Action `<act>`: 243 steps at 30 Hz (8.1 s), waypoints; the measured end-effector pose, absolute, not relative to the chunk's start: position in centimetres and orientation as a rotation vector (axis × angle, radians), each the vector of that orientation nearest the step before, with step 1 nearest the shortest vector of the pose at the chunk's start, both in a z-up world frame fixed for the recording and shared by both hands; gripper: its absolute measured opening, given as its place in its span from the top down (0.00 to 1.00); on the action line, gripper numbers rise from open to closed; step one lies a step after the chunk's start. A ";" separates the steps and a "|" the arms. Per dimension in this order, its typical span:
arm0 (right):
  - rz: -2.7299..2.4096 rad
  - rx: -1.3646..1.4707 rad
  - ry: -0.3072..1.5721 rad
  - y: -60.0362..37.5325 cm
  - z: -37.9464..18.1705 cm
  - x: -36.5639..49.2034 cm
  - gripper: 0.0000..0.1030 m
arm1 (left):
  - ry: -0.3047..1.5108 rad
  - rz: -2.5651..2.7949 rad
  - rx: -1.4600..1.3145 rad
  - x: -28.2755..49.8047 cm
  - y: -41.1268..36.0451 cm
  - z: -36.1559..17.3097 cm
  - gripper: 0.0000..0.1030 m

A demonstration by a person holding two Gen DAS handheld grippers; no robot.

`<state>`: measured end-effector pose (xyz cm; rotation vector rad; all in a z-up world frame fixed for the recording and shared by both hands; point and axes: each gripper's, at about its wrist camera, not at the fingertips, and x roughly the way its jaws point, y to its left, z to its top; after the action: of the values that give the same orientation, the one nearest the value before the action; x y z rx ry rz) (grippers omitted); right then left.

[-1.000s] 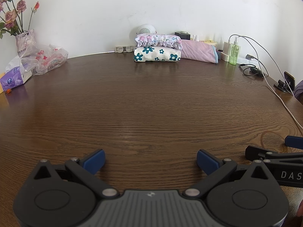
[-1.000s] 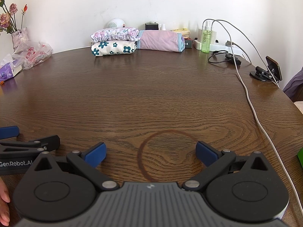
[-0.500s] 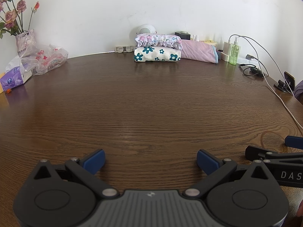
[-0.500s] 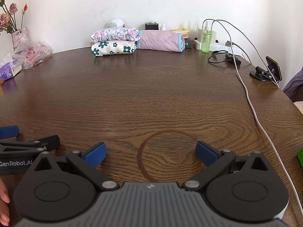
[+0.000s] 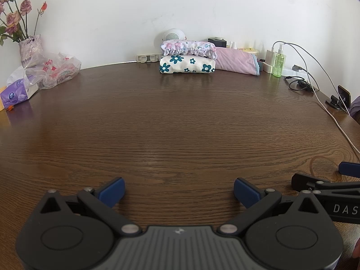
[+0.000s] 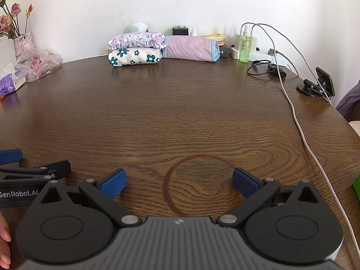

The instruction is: Fold clothes

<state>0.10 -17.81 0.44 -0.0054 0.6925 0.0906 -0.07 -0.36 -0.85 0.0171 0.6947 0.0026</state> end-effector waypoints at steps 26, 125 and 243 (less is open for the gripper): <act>0.091 -0.006 0.692 -17.8 0.4 0.1 0.01 | 0.694 0.001 0.017 0.0 -0.3 -0.9 0.00; 0.484 -0.161 0.563 -21.6 5.4 -12.0 0.41 | 0.518 -0.529 0.023 -6.5 3.5 5.3 0.05; 0.376 -0.228 0.796 -14.9 3.4 -0.2 0.97 | 0.835 -0.539 0.052 -10.3 9.4 1.5 0.94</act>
<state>-0.25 -14.92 3.41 -0.2280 0.7960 0.3756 -10.29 9.40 1.47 0.0521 0.8354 -0.5392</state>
